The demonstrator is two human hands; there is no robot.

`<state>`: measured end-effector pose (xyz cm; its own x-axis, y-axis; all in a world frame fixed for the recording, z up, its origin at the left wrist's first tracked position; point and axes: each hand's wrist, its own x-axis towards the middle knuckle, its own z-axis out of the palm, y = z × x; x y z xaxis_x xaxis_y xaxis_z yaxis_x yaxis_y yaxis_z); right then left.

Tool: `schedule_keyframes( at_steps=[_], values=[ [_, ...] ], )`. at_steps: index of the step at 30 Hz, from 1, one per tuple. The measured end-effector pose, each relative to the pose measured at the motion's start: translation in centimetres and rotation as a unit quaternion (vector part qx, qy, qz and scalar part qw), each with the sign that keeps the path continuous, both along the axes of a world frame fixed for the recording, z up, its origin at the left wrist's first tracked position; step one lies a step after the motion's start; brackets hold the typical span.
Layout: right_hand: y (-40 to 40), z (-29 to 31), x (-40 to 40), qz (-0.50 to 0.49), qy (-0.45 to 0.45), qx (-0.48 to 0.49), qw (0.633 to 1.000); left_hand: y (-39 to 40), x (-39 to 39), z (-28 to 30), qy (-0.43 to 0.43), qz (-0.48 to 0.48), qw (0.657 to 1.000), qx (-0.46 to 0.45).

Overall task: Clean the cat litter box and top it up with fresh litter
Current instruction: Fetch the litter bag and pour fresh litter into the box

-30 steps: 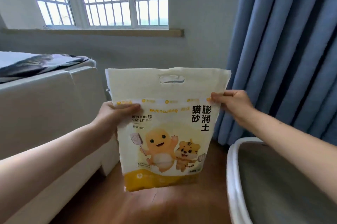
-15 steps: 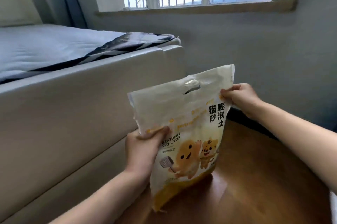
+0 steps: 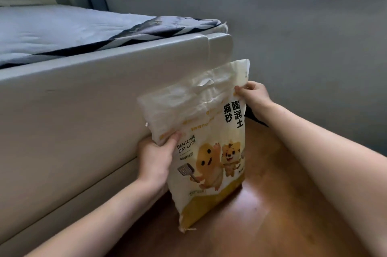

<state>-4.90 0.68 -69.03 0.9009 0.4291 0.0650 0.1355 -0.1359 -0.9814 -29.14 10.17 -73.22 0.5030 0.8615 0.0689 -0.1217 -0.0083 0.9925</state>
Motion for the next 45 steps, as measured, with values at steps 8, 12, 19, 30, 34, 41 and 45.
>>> schedule_keyframes(
  at_steps=[8, 12, 19, 30, 34, 41, 45],
  values=[
    [-0.4, 0.0, -0.6, -0.021, 0.001, 0.004, 1.0, 0.0, -0.2, -0.1, 0.002, 0.004, 1.0, 0.012],
    [-0.6, -0.3, -0.8, -0.048, -0.007, -0.01, 0.999, 0.0, -0.4, -0.3, 0.022, 0.017, 0.999, 0.024],
    [-1.0, -1.5, -1.8, -0.075, 0.002, -0.019, 0.997, -0.8, -2.3, -0.8, 0.03, -0.026, 0.996, 0.077],
    [-3.0, -3.8, -8.0, 0.027, 0.123, 0.034, 0.991, -5.4, -7.3, -1.9, 0.148, -0.036, 0.973, 0.172],
    [-7.1, -2.8, -8.9, 0.076, 0.15, 0.013, 0.986, -8.1, -5.6, -0.6, 0.137, -0.131, 0.962, 0.197],
    [-24.4, -0.4, -8.1, 0.021, 0.122, -0.071, 0.99, -16.2, 2.0, 1.5, 0.113, -0.36, 0.876, 0.301],
    [-36.2, -0.6, -8.5, -0.069, 0.124, -0.099, 0.985, -23.3, 7.0, 3.2, 0.1, -0.48, 0.781, 0.387]
  ],
)
